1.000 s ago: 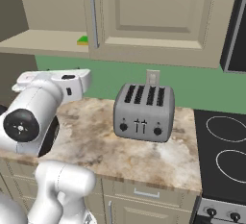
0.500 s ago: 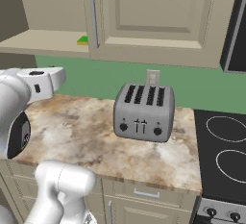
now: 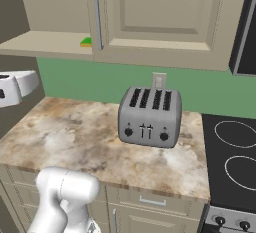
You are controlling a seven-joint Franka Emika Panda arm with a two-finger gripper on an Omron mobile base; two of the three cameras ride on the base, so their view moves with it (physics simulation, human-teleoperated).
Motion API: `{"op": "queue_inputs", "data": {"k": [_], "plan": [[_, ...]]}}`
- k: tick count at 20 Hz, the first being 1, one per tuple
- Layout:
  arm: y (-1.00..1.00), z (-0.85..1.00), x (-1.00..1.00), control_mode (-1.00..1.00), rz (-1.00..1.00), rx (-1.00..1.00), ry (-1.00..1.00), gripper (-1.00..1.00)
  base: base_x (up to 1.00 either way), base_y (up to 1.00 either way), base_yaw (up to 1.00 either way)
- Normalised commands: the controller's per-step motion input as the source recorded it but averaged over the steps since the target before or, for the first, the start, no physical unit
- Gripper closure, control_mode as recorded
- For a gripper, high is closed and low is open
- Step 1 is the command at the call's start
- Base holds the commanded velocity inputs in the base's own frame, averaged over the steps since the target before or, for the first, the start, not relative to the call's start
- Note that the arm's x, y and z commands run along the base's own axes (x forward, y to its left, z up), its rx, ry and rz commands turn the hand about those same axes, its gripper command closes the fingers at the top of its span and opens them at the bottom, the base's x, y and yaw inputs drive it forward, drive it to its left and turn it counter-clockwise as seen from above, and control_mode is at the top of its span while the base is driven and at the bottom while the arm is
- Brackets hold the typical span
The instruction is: Pick up the spray and sponge from the sink, and place them back in the cabinet, and close the cabinet doors.
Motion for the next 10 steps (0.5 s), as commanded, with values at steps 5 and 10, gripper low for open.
{"op": "queue_inputs", "data": {"k": [5, 10], "plan": [[0.45, 0.00, -0.21, -1.00, -0.03, 0.00, -0.01, -1.00, 0.00, 0.00, 0.00], [0.44, 0.00, -0.09, -1.00, 0.00, 0.00, 0.00, -1.00, 0.00, 0.00, 0.00]]}}
